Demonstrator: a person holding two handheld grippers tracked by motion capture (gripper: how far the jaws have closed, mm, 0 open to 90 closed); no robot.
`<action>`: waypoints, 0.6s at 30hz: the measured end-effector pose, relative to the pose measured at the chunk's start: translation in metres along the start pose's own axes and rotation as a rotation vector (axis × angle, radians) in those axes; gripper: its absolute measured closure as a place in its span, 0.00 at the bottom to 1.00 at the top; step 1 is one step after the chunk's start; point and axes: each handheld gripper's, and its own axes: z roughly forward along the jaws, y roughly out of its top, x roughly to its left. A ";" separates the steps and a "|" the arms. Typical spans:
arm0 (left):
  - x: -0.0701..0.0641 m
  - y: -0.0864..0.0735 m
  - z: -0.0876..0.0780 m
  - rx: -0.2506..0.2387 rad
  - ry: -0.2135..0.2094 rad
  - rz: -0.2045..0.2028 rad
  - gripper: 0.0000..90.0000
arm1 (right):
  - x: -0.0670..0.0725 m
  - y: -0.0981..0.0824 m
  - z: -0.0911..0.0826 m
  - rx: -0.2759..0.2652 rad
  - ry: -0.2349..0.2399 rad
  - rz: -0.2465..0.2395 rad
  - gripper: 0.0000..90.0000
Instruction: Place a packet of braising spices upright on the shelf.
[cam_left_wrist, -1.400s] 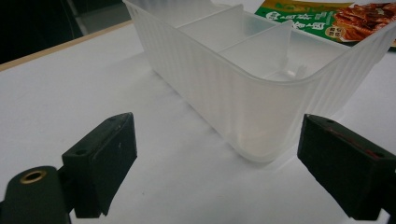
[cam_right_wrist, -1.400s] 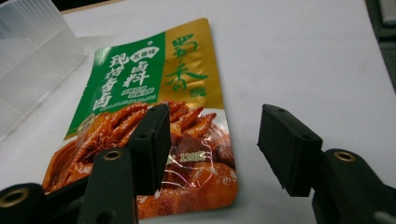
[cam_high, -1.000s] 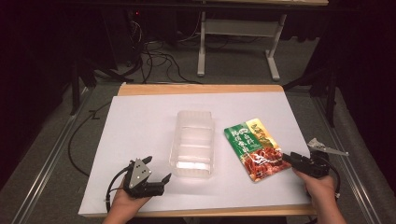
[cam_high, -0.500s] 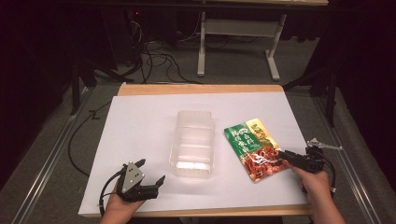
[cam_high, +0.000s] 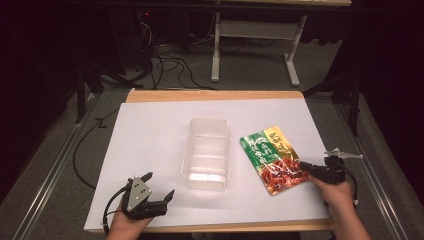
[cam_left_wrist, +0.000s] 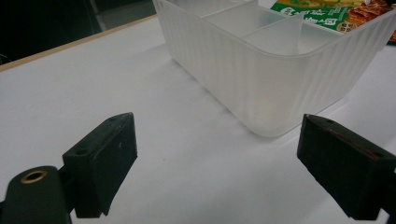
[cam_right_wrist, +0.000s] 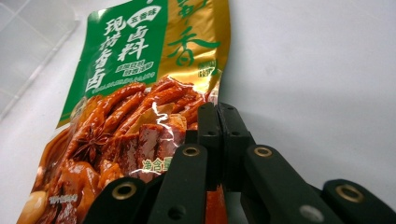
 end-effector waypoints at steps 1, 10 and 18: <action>0.000 0.000 0.000 0.001 0.002 0.002 0.14 | 0.001 0.000 0.000 0.001 -0.001 -0.009 1.00; 0.005 0.005 0.005 -0.014 0.018 -0.017 0.14 | 0.015 -0.010 -0.010 0.028 0.004 -0.094 1.00; 0.007 0.010 0.013 -0.017 0.023 -0.026 0.14 | 0.040 -0.025 -0.020 0.068 0.000 -0.180 1.00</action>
